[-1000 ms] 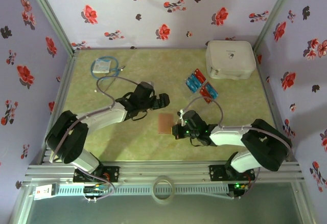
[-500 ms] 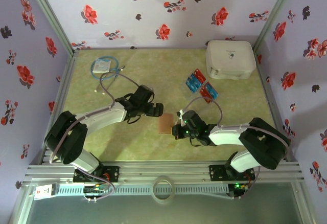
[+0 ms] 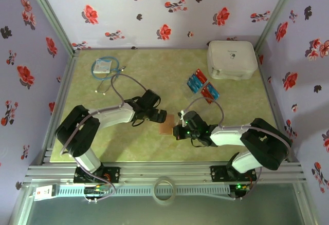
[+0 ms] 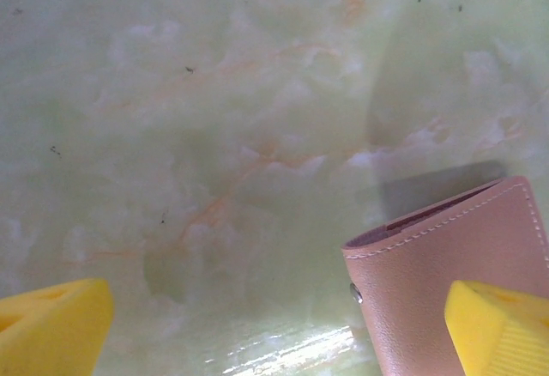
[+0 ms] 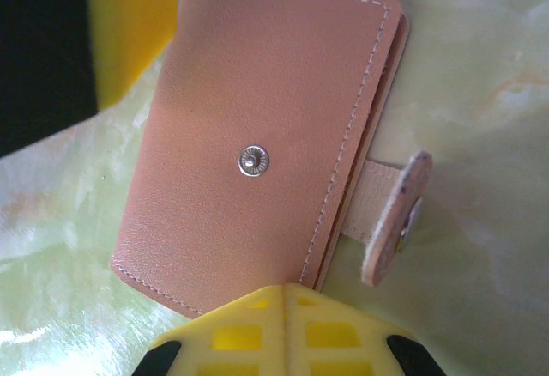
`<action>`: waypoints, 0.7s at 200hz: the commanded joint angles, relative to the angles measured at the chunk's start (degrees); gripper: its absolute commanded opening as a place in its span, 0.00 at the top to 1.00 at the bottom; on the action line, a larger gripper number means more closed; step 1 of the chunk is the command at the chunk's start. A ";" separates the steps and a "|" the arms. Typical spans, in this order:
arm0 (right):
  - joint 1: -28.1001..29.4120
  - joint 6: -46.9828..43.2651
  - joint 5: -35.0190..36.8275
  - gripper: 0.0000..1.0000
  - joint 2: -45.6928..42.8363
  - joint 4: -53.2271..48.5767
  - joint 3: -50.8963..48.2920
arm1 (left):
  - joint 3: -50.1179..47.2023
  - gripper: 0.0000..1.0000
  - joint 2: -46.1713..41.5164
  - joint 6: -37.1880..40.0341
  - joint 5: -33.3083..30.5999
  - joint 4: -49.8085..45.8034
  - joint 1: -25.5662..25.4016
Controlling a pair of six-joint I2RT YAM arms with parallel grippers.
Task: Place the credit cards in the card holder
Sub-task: Press the card holder at the center of the table, then close the button on the card holder.
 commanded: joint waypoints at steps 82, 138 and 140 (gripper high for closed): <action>-3.00 -2.21 6.44 0.63 -12.54 -26.95 11.33 | -3.13 0.00 1.27 -0.56 -6.39 0.93 -1.35; -7.08 -5.46 10.32 0.54 -10.89 -43.02 20.62 | -5.05 0.00 1.40 -1.16 -7.27 2.35 -1.48; -7.11 -5.55 10.26 0.54 -10.65 -43.18 20.85 | -5.13 0.00 1.35 -1.16 -7.27 2.43 -1.47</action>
